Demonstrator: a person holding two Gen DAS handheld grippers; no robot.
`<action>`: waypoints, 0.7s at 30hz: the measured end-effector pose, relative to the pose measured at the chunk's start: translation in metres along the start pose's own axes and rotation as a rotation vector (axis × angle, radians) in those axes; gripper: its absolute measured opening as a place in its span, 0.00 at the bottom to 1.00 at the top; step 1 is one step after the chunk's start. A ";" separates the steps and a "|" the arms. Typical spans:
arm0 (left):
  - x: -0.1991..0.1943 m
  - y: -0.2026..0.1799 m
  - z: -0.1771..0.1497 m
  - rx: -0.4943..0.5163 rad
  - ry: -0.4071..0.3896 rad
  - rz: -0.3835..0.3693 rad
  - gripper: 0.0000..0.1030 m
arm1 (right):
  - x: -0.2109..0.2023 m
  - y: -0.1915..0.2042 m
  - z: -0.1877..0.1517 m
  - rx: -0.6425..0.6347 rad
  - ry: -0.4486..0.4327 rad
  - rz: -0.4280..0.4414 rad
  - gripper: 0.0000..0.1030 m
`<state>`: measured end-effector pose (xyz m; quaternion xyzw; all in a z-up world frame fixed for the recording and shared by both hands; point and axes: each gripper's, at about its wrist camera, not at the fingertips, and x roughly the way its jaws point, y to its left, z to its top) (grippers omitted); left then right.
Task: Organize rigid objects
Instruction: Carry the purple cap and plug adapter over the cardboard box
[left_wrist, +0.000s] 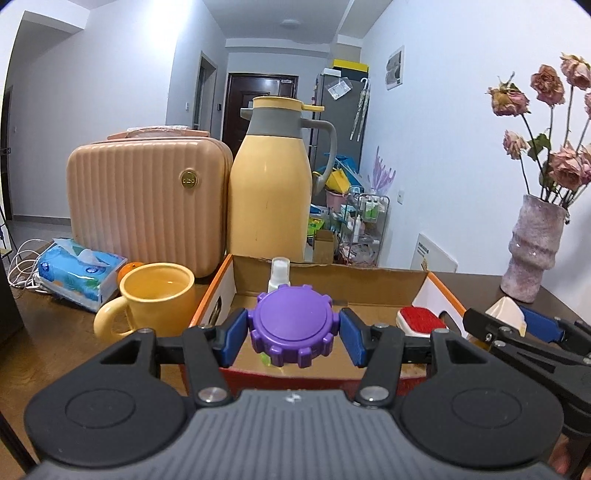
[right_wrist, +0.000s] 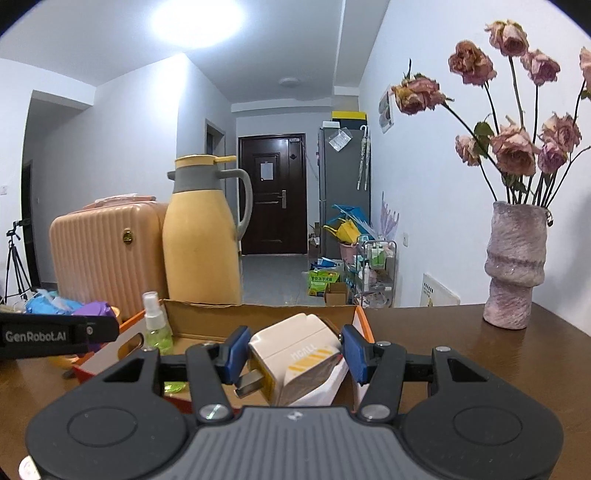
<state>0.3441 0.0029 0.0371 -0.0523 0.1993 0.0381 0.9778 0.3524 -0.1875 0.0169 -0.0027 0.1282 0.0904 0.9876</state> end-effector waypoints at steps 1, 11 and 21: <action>0.004 -0.001 0.002 -0.003 0.001 0.000 0.53 | 0.005 -0.001 0.001 0.006 0.002 -0.001 0.52; 0.039 -0.010 0.010 -0.011 0.014 0.000 0.53 | 0.044 -0.008 0.006 0.036 0.031 -0.020 0.52; 0.073 -0.014 0.011 0.008 0.046 0.019 0.53 | 0.078 -0.004 0.010 0.031 0.074 -0.015 0.52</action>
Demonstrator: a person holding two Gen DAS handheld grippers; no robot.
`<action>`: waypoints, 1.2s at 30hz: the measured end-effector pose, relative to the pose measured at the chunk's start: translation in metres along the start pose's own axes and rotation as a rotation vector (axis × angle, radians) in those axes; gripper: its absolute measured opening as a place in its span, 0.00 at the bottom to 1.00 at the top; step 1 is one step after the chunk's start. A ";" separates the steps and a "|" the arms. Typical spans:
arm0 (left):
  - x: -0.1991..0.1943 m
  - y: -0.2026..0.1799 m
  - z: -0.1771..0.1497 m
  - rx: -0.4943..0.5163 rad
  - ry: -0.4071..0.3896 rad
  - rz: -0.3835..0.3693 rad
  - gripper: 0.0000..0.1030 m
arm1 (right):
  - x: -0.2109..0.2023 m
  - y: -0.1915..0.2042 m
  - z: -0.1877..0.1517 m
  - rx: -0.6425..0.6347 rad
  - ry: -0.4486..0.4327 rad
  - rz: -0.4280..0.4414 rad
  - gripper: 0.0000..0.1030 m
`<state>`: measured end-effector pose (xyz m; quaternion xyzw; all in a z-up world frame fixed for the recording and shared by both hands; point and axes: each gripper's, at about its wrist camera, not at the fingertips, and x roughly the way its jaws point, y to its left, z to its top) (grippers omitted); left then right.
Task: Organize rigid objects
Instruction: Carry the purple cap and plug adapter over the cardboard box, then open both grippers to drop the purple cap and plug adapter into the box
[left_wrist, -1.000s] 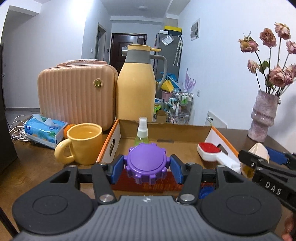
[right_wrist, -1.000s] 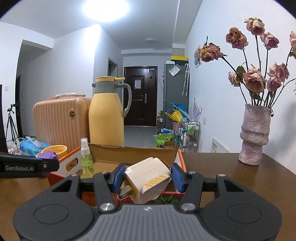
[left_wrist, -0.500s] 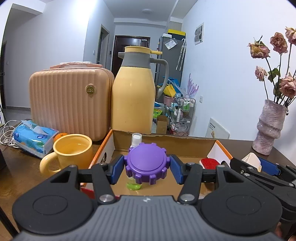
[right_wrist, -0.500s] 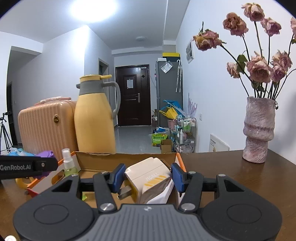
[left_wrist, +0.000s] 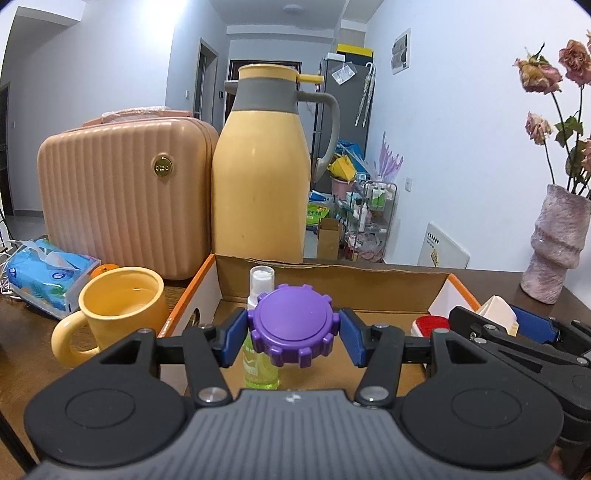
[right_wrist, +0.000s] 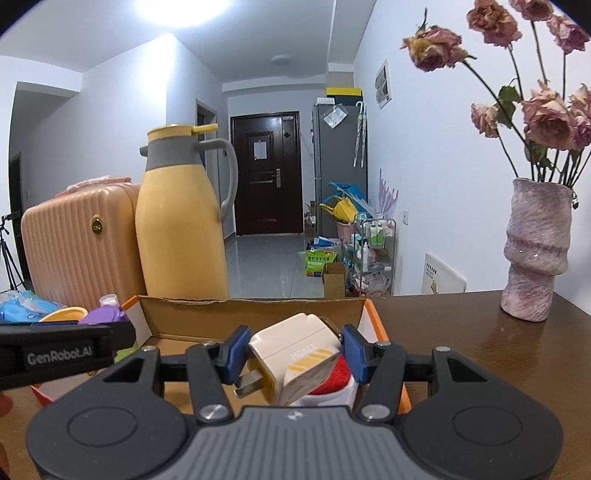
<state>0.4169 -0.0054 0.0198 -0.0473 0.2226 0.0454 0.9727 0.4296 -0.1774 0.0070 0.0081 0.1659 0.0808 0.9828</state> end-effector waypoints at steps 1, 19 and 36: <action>0.003 0.000 0.000 0.001 0.003 0.002 0.53 | 0.003 0.001 0.000 -0.002 0.005 0.001 0.52; 0.034 0.008 0.008 0.029 0.010 0.030 0.53 | 0.043 0.013 0.005 -0.049 0.083 0.006 0.52; 0.027 0.015 0.008 0.043 -0.012 0.120 1.00 | 0.039 0.005 0.012 -0.028 0.095 -0.010 0.92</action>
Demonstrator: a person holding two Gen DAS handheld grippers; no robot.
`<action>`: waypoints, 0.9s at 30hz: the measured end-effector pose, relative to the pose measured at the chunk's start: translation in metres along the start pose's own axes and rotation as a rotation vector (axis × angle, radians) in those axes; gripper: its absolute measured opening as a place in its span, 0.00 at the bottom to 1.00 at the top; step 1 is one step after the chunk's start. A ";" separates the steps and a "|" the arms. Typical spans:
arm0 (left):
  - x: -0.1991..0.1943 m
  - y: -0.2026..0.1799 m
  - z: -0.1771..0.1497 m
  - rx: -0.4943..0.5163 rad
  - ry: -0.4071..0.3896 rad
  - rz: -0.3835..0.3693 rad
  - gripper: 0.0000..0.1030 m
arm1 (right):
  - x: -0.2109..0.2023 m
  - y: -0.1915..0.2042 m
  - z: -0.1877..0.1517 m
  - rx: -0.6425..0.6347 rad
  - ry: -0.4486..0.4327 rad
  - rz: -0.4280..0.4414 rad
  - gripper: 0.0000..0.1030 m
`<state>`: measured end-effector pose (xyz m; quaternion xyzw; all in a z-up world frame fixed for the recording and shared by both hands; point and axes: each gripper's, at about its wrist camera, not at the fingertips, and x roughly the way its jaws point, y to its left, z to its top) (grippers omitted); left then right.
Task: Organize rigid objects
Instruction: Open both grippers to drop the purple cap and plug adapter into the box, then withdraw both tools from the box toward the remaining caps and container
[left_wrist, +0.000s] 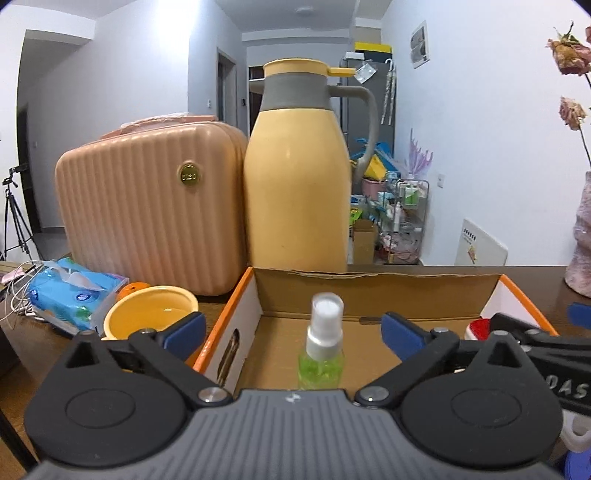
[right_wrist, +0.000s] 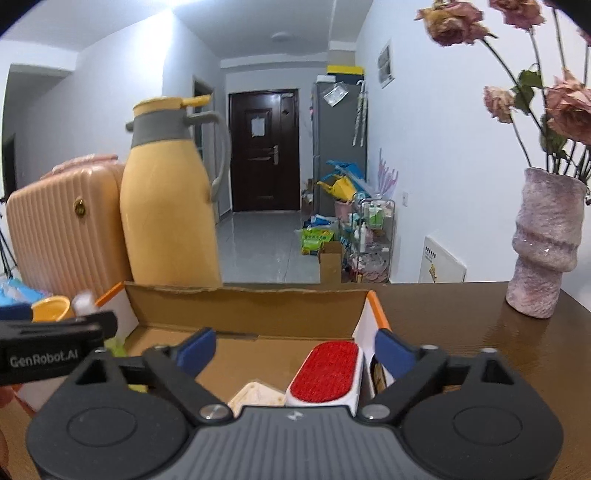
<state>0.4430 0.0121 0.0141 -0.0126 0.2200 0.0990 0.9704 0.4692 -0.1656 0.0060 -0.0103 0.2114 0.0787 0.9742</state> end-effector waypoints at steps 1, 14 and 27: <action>0.001 0.001 0.000 -0.005 0.007 -0.002 1.00 | -0.002 -0.002 0.000 0.010 -0.009 -0.005 0.96; 0.000 0.004 0.000 -0.021 0.013 -0.004 1.00 | -0.006 -0.005 -0.001 0.018 -0.020 -0.018 1.00; -0.019 0.007 -0.007 -0.015 -0.023 -0.002 1.00 | -0.030 -0.006 -0.009 -0.007 -0.087 -0.043 1.00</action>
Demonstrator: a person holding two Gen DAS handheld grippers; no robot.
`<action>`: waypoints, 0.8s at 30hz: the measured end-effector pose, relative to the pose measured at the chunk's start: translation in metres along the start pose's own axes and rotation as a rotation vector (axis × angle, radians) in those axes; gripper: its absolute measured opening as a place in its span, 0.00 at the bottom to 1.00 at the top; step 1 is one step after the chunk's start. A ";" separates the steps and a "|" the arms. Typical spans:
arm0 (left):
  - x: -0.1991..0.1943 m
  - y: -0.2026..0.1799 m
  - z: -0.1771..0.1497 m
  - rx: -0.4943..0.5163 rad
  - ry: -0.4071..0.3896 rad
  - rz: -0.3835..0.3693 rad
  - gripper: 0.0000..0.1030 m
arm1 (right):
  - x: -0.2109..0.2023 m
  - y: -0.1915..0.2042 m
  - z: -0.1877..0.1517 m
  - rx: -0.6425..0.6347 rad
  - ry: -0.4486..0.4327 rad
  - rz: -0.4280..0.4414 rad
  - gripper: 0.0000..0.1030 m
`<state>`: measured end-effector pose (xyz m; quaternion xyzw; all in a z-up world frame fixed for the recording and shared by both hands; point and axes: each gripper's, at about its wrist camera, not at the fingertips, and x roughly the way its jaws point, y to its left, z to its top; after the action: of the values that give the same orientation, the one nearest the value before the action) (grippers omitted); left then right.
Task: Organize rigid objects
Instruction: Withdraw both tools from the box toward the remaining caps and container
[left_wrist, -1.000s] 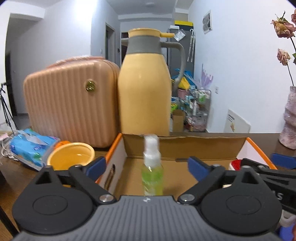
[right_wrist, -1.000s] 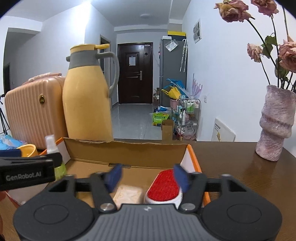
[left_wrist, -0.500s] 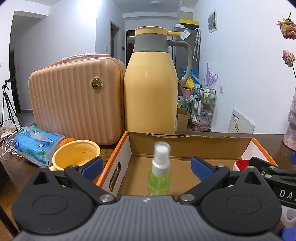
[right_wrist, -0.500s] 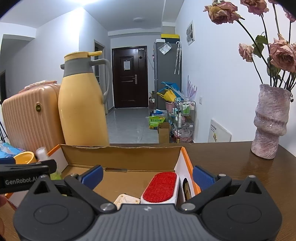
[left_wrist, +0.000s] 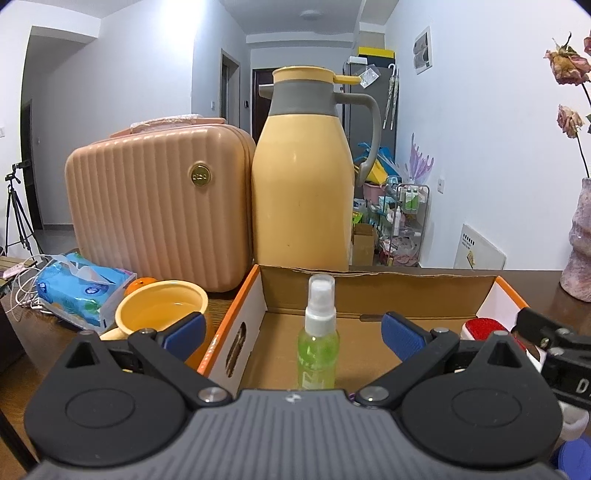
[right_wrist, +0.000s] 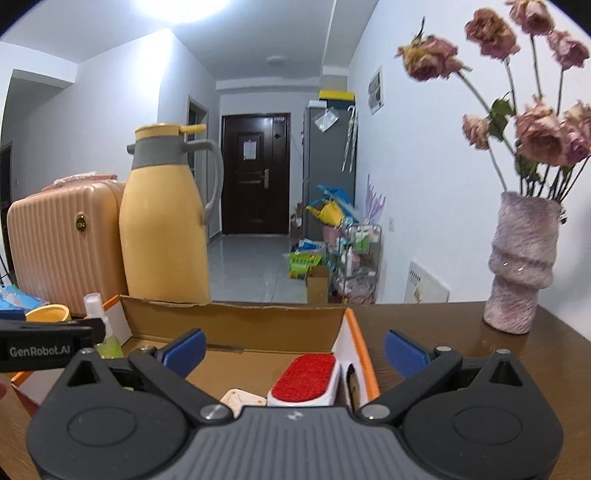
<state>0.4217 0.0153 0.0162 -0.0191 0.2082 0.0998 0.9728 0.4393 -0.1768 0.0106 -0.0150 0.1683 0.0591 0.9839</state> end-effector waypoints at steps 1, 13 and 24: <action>-0.002 0.001 -0.001 0.000 -0.002 0.002 1.00 | -0.003 0.000 -0.001 -0.001 -0.009 -0.006 1.00; -0.034 0.014 -0.017 -0.011 -0.009 0.006 1.00 | -0.046 -0.007 -0.012 -0.005 -0.080 -0.028 1.00; -0.071 0.025 -0.034 -0.013 -0.019 -0.005 1.00 | -0.083 -0.008 -0.030 -0.026 -0.089 -0.039 1.00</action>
<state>0.3397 0.0238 0.0142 -0.0251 0.1981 0.0991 0.9748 0.3530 -0.1952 0.0098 -0.0284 0.1234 0.0428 0.9910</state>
